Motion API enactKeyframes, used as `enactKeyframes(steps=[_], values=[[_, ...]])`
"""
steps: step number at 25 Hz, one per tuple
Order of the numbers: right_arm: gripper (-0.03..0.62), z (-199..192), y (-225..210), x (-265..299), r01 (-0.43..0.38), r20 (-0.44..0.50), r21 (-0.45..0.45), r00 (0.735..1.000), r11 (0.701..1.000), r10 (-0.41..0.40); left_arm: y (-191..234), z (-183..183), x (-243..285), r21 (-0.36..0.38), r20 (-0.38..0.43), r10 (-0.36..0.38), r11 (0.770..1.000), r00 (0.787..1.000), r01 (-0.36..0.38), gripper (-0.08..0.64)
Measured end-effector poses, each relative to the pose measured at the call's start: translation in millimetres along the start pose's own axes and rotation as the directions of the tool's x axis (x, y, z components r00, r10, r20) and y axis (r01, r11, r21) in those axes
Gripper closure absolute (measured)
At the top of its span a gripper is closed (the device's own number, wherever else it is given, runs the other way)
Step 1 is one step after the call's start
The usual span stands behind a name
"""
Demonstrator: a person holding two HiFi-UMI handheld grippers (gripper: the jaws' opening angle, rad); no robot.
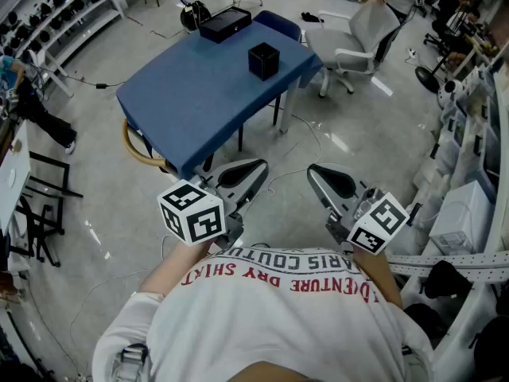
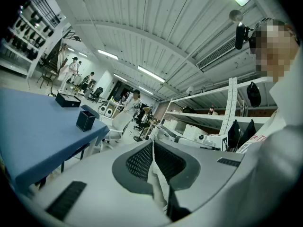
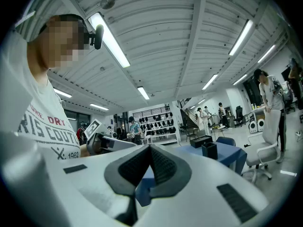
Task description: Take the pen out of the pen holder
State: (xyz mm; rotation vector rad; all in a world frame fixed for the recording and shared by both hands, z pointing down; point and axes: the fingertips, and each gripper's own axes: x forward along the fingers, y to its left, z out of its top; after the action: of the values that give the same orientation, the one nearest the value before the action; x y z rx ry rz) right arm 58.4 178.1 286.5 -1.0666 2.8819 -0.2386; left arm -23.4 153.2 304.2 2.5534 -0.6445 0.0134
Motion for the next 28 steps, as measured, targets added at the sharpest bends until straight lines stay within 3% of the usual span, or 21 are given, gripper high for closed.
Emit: enactKeyframes(steps=[8,12,13,15,18,28], values=[[0.569,2,0,1,0.024,0.014,0.03,1.0,0.999,-0.025,5,3,-8,-0.008,0.001,0.0,1.0,1.0,0.0,0.525],[0.565,-4,-12,10,0.079,-0.002,0.032,0.997,0.996,-0.079,17,5,-7,-0.017,0.002,-0.003,1.0,1.0,0.003,0.525],[0.538,-7,-15,14,0.09,-0.018,0.024,0.996,0.996,-0.09,20,5,-7,-0.018,0.002,-0.003,1.0,1.0,0.003,0.525],[0.378,-9,-18,21,0.1,-0.038,0.009,0.994,0.995,-0.1,26,8,-8,-0.021,0.001,-0.005,1.0,1.0,0.005,0.525],[0.288,-11,-21,32,0.134,-0.041,-0.018,0.99,0.991,-0.135,37,10,-12,-0.028,0.003,-0.005,1.0,1.0,0.005,0.525],[0.253,-13,-26,54,0.172,-0.041,-0.041,0.984,0.984,-0.173,70,20,-23,-0.044,0.013,0.008,0.999,1.0,-0.007,0.525]])
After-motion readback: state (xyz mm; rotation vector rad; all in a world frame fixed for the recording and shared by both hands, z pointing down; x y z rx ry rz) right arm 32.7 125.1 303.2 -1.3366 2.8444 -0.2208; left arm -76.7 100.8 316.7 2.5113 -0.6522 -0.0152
